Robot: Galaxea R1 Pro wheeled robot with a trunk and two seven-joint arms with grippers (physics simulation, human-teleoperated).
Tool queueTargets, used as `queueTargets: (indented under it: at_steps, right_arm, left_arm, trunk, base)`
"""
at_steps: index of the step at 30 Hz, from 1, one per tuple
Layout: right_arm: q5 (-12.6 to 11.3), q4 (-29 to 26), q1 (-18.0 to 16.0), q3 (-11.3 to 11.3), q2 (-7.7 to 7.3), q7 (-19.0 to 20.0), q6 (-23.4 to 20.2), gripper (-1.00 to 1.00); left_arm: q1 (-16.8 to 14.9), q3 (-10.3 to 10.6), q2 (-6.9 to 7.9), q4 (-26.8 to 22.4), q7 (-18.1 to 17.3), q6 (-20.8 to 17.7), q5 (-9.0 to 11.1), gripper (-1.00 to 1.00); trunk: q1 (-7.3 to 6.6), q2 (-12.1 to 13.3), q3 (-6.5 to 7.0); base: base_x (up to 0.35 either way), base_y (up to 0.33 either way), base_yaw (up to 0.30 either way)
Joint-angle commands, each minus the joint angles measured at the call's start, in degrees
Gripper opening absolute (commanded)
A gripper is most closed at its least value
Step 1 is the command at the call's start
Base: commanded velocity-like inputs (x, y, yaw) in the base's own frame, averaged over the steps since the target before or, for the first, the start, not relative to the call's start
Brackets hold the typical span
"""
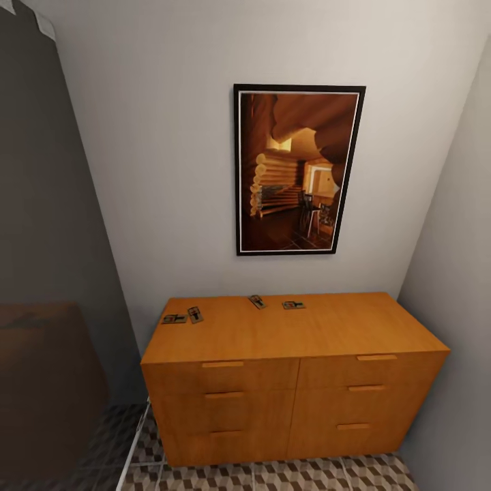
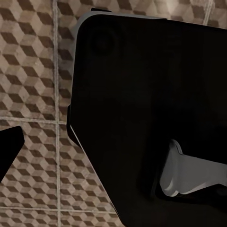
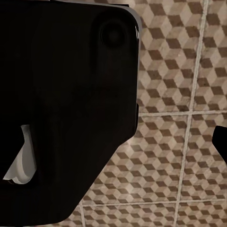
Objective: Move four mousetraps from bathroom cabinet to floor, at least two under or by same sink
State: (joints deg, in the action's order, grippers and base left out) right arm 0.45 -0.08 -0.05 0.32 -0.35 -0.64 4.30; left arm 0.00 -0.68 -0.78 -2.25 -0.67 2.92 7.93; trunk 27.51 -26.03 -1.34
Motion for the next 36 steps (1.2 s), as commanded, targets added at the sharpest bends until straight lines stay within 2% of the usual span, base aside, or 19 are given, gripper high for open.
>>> queueTargets:
  at_steps: [1, 9, 21, 36]
  right_arm:
    - [0.1, 0.0, 0.0, 0.0, 0.00, -0.1, 0.2, 1.00]
    - [0.1, 0.0, 0.0, 0.0, 0.00, -0.1, 0.2, 1.00]
    - [0.1, 0.0, 0.0, 0.0, 0.03, -0.1, 0.2, 1.00]
    - [0.1, 0.0, 0.0, 0.0, 0.00, -0.1, 0.2, 1.00]
  left_arm:
    - [0.0, 0.0, -0.01, 0.0, -0.1, 0.1, 0.5, 1.00]
    - [0.0, -0.1, -0.01, 0.0, -0.2, 0.2, 0.4, 1.00]
    - [0.0, 0.0, 0.02, -0.1, -0.4, 0.3, 0.4, 1.00]
    - [0.0, 0.0, 0.07, 0.0, -0.3, 0.2, 0.4, 1.00]
  trunk:
    - [0.03, -0.1, -0.09]
    - [0.03, -0.1, -0.09]
    - [0.03, -0.1, -0.09]
    - [0.03, -0.1, -0.09]
  base:
    - [0.000, 0.000, 0.000]
    - [0.023, 0.000, 0.000]
    - [0.202, 0.000, 0.000]
    - [0.024, 0.000, 0.000]
